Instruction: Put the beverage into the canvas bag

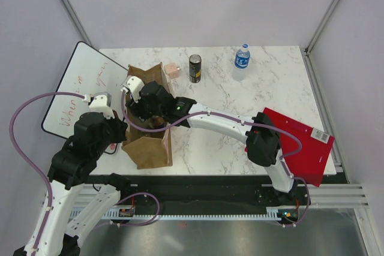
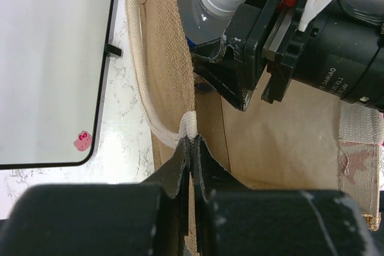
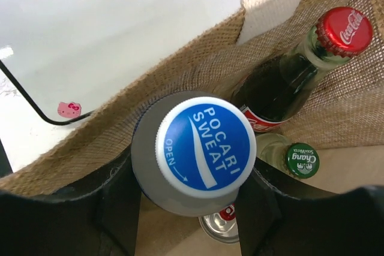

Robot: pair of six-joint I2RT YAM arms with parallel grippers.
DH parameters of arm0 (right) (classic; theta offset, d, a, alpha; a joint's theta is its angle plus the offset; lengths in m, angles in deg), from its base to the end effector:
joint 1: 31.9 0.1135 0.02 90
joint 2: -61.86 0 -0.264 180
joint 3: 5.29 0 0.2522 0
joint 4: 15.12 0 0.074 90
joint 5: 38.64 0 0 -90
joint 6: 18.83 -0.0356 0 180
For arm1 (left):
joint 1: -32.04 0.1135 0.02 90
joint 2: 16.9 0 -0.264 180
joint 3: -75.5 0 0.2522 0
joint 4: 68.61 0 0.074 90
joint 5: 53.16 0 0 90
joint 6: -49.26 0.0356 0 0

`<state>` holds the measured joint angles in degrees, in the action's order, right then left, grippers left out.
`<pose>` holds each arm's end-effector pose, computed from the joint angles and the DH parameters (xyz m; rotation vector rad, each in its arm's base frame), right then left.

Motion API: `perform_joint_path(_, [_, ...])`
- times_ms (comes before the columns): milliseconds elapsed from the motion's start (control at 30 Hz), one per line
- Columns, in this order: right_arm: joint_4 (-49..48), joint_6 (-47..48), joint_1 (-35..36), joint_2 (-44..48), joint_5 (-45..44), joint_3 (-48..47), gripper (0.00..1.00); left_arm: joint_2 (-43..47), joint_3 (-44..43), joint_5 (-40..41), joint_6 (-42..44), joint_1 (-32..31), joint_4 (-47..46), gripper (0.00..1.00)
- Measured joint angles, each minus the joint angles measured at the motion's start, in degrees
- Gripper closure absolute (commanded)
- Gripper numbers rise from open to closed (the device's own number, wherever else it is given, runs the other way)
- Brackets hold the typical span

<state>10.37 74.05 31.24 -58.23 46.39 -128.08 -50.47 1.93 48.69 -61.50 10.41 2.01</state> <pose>0.2310 0.4493 0.3114 -1.0493 1.7218 0.5967 0.0835 -0.0252 0.3662 -0.1082 2.0981 -0.2294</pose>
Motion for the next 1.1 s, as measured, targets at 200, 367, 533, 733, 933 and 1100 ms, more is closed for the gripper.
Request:
perform_joint_path(200, [-3.1, -0.1, -0.4, -0.9, -0.8, 0.7, 0.98, 0.2, 0.0, 0.1, 0.0, 0.0, 0.1, 0.98])
perform_joint_path(367, [-5.4, 0.0, -0.5, -1.1, -1.1, 1.6, 1.0, 0.2, 0.0, 0.1, 0.0, 0.0, 0.1, 0.98])
perform_joint_path(533, [-6.9, 0.5, -0.6, -1.1, -3.7, 2.1, 1.0, 0.3, 0.0, 0.1, 0.0, 0.0, 0.2, 0.98])
perform_joint_path(733, [-11.3, 0.4, -0.6, -1.1, -9.0, 4.1, 1.0, 0.6, 0.0, 0.1, 0.0, 0.0, 0.2, 0.98])
perform_joint_path(933, [-11.0, 0.4, -0.6, -1.0, -8.4, 4.2, 1.0, 0.6, 0.0, 0.1, 0.0, 0.0, 0.3, 0.98])
perform_joint_path(1100, [-9.6, 1.3, 0.4, 0.0, -9.2, 4.8, 1.0, 0.8, 0.1, 0.1, 0.0, 0.0, 0.3, 0.98])
